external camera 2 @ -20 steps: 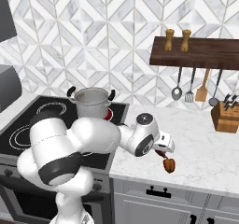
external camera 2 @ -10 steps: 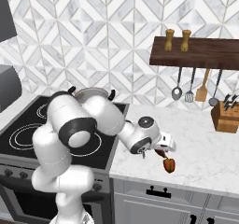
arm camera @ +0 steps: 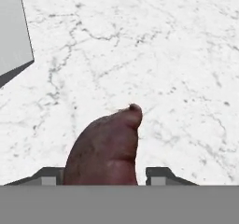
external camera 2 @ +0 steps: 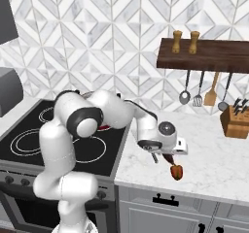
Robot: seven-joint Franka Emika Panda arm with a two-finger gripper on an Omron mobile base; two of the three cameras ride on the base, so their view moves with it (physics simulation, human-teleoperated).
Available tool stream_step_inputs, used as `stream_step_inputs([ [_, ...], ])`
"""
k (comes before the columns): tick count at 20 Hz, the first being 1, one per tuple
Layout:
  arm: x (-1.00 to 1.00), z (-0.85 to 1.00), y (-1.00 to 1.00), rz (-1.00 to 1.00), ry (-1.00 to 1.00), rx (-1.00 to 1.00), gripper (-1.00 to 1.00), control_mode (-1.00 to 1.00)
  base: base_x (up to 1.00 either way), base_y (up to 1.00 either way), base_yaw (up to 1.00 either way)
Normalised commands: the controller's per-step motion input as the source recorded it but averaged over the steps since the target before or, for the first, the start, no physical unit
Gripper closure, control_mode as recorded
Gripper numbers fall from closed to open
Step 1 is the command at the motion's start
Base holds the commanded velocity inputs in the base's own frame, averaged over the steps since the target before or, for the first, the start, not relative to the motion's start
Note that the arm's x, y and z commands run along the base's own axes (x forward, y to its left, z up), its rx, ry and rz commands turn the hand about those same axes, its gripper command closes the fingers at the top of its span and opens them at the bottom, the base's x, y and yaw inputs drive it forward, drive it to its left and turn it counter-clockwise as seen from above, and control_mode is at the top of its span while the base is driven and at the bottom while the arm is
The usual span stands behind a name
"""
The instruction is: Put the bell pepper and potato in the pot. Retrieve the spatula and lightly stir the vegetables in the pot.
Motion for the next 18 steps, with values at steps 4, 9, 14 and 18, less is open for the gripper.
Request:
stream_step_inputs([
  [4, 0.0, 0.38, 0.12, 0.07, -0.17, 0.11, 1.0, -1.0, 0.0, 0.0, 0.0],
  [9, 0.02, 1.0, 0.35, 0.0, -0.4, 0.03, 1.0, -1.0, 0.0, 0.0, 0.0],
  [14, 0.26, 1.0, 0.78, 0.06, -0.15, 0.06, 1.0, -1.0, 0.0, 0.0, 0.0],
  [18, 0.42, 1.0, 1.0, 0.09, 0.0, 0.08, 1.0, -1.0, 0.0, 0.0, 0.0],
])
